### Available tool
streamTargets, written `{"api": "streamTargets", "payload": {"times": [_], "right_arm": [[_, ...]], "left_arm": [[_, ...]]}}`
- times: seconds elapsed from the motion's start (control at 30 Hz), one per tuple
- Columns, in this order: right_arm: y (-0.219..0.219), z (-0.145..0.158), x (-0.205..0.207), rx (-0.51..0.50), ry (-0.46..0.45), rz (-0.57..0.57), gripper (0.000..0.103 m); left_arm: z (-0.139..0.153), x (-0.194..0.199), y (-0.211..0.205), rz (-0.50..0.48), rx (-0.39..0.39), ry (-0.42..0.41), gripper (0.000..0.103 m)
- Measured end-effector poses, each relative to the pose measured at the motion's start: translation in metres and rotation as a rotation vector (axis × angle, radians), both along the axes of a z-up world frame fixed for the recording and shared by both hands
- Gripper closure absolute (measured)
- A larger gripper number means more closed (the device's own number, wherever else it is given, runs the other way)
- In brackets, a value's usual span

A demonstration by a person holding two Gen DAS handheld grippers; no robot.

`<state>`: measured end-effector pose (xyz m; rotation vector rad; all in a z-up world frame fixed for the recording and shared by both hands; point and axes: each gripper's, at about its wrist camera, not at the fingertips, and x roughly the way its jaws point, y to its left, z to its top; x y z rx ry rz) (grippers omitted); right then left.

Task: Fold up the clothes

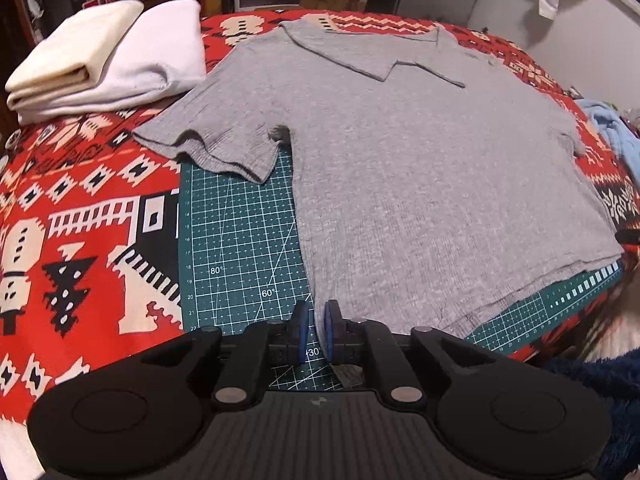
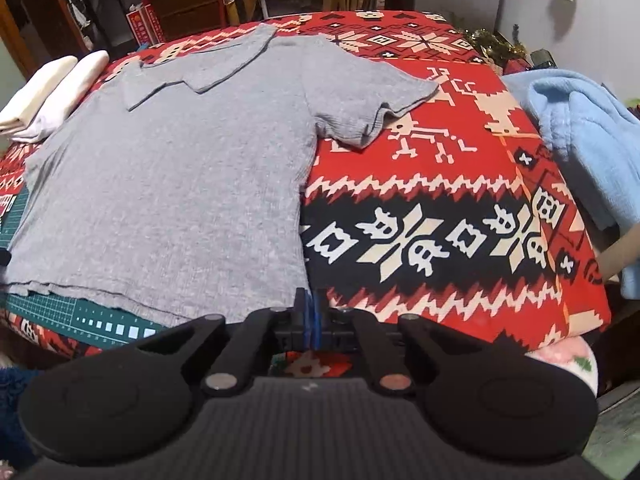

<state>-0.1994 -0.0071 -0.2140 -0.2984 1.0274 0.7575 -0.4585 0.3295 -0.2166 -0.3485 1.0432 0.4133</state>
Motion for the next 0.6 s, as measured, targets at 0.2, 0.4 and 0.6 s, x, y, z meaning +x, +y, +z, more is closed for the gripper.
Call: {"api": "streamTargets", "payload": {"times": [0.2, 0.4, 0.6], "right_arm": [[0.008, 0.026, -0.012, 0.036, -0.068, 0.083, 0.09], [0.062, 0.029, -0.039, 0.127, -0.075, 0.367, 0.091], [0.11, 0.003, -0.052, 0.044, -0.051, 0.524, 0.096]], "left_arm": [[0.018, -0.002, -0.007, -0.053, 0.036, -0.045, 0.086], [0.027, 0.032, -0.032, -0.248, 0.0, -0.173, 0.085], [-0.006, 0.075, -0.061, -0.419, -0.107, -0.171, 0.085]]}}
